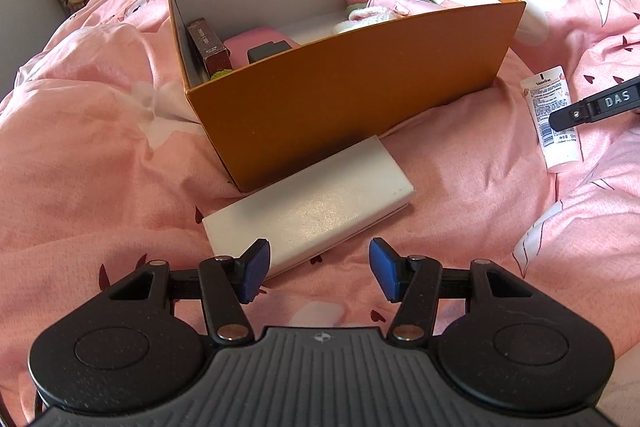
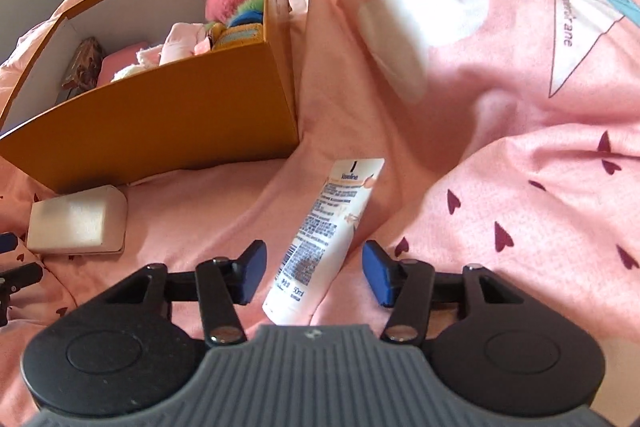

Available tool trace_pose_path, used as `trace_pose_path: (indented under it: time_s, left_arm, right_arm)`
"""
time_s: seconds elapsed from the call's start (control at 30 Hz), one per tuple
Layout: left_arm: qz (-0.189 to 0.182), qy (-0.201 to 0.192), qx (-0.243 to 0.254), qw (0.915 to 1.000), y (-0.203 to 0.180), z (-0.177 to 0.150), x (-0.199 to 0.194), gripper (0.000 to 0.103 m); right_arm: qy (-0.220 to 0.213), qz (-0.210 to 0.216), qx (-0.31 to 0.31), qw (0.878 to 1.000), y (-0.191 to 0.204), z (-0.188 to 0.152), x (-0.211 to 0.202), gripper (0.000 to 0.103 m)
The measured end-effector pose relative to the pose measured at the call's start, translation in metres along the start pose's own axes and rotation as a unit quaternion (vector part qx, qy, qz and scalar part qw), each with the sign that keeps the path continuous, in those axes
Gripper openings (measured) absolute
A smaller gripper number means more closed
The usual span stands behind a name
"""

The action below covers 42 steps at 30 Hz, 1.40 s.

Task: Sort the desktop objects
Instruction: 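Move left tool to white rectangular box while right tool moves to lotion tube, then grasp white rectangular box with left tool while right tool grasps Vaseline tube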

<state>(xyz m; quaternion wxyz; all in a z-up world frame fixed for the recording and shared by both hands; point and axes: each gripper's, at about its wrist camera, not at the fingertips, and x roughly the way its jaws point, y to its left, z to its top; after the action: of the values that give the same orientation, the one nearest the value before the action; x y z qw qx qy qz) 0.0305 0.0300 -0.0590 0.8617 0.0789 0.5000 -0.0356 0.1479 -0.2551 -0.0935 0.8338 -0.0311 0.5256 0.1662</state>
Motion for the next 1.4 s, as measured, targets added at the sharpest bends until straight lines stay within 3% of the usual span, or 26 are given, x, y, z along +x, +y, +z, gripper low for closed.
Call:
trace_pose_path:
  time_s: [0.17, 0.33, 0.37, 0.57, 0.83, 1.17, 1.27, 1.4]
  left_arm:
    - [0.013, 0.002, 0.043, 0.9990, -0.002, 0.003, 0.006, 0.065]
    - [0.013, 0.015, 0.097, 0.9950, -0.013, 0.010, 0.018, 0.065]
    - [0.019, 0.019, 0.115, 0.9930, -0.017, 0.011, 0.020, 0.065]
    - [0.054, 0.034, 0.208, 0.9760, -0.042, 0.009, 0.036, 0.066]
    - [0.108, 0.076, 0.275, 0.9523, -0.054, 0.004, 0.068, 0.068]
    - [0.167, 0.057, 0.353, 0.9188, -0.075, -0.012, 0.096, 0.076]
    - [0.166, 0.049, 0.350, 0.9205, -0.072, -0.011, 0.099, 0.073]
    - [0.148, 0.038, 0.327, 0.9324, -0.063, -0.005, 0.089, 0.063]
  right_arm:
    - [0.031, 0.014, 0.000, 0.999, 0.001, 0.003, 0.026, 0.052]
    - [0.029, 0.016, -0.016, 0.999, 0.011, 0.006, 0.024, 0.034]
    - [0.023, 0.024, -0.024, 0.999, 0.015, 0.006, 0.019, 0.025]
    - [0.026, 0.078, -0.069, 0.994, 0.047, 0.004, 0.012, 0.025]
    - [0.026, 0.064, -0.110, 0.992, 0.068, 0.001, 0.028, 0.025]
    - [0.045, 0.068, -0.109, 0.991, 0.069, 0.000, 0.044, 0.029]
    - [0.050, 0.071, -0.104, 0.991, 0.068, 0.002, 0.047, 0.029]
    - [0.052, 0.073, -0.101, 0.991, 0.067, 0.003, 0.047, 0.029]
